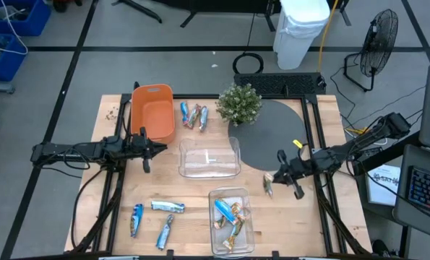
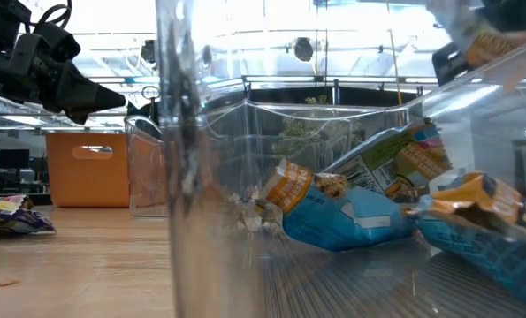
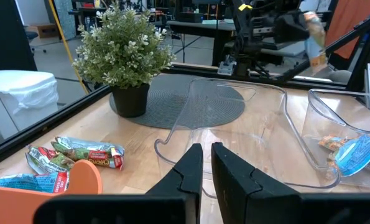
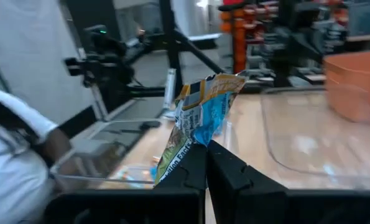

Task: Pick and place Granola Bars by type
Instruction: Put the yellow granola bar into the bottom transparent bin

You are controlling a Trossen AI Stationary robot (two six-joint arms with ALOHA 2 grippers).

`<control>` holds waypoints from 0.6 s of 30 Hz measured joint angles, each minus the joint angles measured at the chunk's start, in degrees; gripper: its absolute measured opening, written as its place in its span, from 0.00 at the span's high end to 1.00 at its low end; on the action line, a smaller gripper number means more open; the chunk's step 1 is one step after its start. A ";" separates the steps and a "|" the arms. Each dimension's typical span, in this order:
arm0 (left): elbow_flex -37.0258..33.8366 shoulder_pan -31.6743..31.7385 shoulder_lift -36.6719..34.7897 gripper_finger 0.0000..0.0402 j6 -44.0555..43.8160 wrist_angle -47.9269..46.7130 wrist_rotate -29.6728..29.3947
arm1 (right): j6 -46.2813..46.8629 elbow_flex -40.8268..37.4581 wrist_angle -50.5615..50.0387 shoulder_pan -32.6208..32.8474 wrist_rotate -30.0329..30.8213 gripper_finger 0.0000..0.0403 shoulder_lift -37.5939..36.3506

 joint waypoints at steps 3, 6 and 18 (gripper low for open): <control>0.00 0.02 0.00 0.91 0.02 0.00 0.00 | -0.37 0.00 0.50 0.00 -2.95 1.00 0.00; 0.00 0.00 0.00 0.91 0.02 0.00 0.00 | -0.37 0.00 0.99 0.01 -5.14 1.00 0.01; 0.00 0.02 0.00 0.91 0.00 0.00 0.00 | 0.69 0.00 5.57 0.07 -14.83 1.00 0.04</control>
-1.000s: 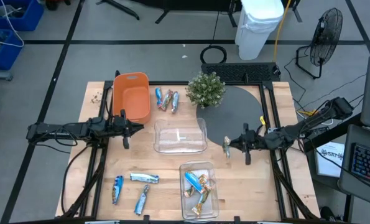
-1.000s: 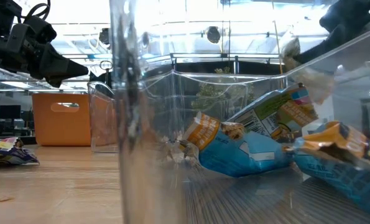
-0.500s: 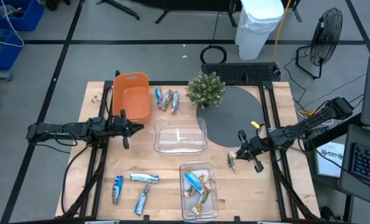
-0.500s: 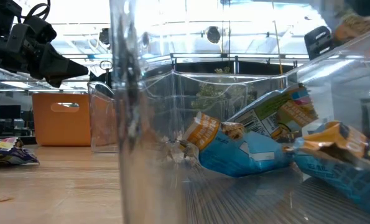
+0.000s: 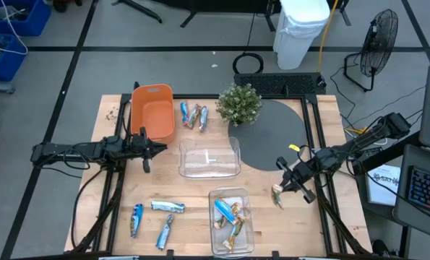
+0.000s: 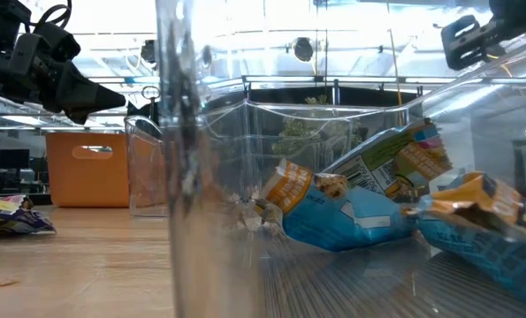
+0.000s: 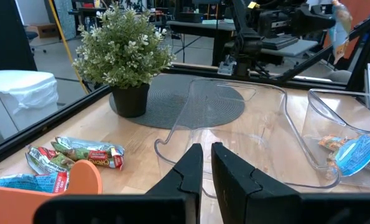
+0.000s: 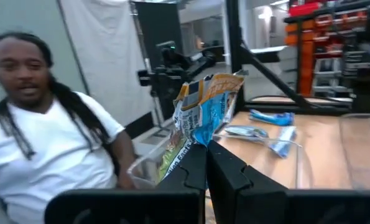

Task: Pick and place Granola Bars by type
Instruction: Put the yellow granola bar into the bottom transparent bin

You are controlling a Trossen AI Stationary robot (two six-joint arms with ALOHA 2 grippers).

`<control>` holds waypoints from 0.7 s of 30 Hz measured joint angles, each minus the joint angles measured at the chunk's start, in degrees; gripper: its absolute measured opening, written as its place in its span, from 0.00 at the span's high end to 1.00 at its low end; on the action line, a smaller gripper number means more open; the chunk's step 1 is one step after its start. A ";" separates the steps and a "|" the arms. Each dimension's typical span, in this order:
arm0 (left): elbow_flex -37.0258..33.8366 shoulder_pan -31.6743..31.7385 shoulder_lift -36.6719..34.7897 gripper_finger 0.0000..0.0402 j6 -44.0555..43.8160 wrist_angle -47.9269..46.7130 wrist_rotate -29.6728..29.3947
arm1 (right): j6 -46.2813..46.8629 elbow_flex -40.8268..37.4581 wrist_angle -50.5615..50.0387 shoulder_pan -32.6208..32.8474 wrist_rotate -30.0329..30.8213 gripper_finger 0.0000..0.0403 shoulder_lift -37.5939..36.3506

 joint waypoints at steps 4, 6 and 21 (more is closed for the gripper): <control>0.00 -0.02 0.02 0.91 0.00 0.00 0.00 | 0.01 0.00 0.75 0.18 -3.82 1.00 0.02; 0.00 -0.01 0.00 0.91 0.00 0.00 0.00 | 0.02 0.00 1.37 0.55 -5.92 1.00 0.02; 0.00 -0.02 0.00 0.91 0.01 0.00 0.00 | -0.17 0.00 2.00 1.88 -6.57 1.00 0.02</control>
